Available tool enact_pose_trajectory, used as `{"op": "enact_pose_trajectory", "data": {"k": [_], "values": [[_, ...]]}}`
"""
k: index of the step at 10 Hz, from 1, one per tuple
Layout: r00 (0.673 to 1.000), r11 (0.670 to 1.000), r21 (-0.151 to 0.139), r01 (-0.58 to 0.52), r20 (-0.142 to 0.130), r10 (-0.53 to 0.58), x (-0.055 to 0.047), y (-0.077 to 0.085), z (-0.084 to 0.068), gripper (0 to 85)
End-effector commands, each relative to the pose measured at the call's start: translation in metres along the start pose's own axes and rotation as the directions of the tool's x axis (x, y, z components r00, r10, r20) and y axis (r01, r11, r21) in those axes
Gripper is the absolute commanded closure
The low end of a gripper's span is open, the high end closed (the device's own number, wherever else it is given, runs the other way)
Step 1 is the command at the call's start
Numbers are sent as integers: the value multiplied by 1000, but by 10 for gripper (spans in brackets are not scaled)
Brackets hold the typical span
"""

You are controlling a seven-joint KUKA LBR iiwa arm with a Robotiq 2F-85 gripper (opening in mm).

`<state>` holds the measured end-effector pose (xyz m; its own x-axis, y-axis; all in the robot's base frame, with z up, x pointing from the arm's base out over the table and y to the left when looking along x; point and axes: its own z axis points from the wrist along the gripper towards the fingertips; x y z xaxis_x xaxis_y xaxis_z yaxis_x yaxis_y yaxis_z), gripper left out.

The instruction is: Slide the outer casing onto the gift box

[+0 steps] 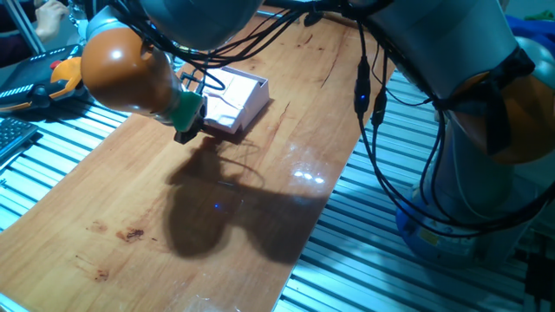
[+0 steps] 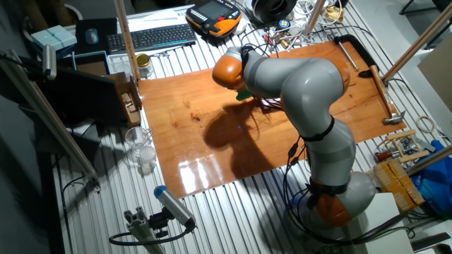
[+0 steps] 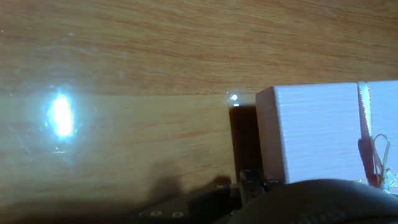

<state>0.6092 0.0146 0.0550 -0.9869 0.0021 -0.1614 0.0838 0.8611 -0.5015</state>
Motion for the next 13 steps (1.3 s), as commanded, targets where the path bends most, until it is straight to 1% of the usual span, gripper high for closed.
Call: {"op": "enact_pose_trajectory", "data": {"k": [1, 3, 4, 5, 7, 10, 11, 12, 13], "values": [[1000, 1000, 1, 3, 1, -3, 0, -2, -1, 850], [1000, 1000, 8, 8, 6, -8, -1, -6, -2, 850], [1000, 1000, 5, 11, 6, -11, -1, -8, -2, 850], [1000, 1000, -4, 13, 5, -13, 0, -11, -3, 850], [1000, 1000, -6, 19, 4, -19, 1, -16, -6, 850], [1000, 1000, -9, 23, 5, -23, 4, -22, -5, 850], [1000, 1000, -22, 21, 3, -21, 5, -24, -6, 850], [1000, 999, -40, 17, -6, -17, 6, -26, -7, 850], [1000, 999, -46, 16, -11, -17, 6, -28, -9, 850]]}}
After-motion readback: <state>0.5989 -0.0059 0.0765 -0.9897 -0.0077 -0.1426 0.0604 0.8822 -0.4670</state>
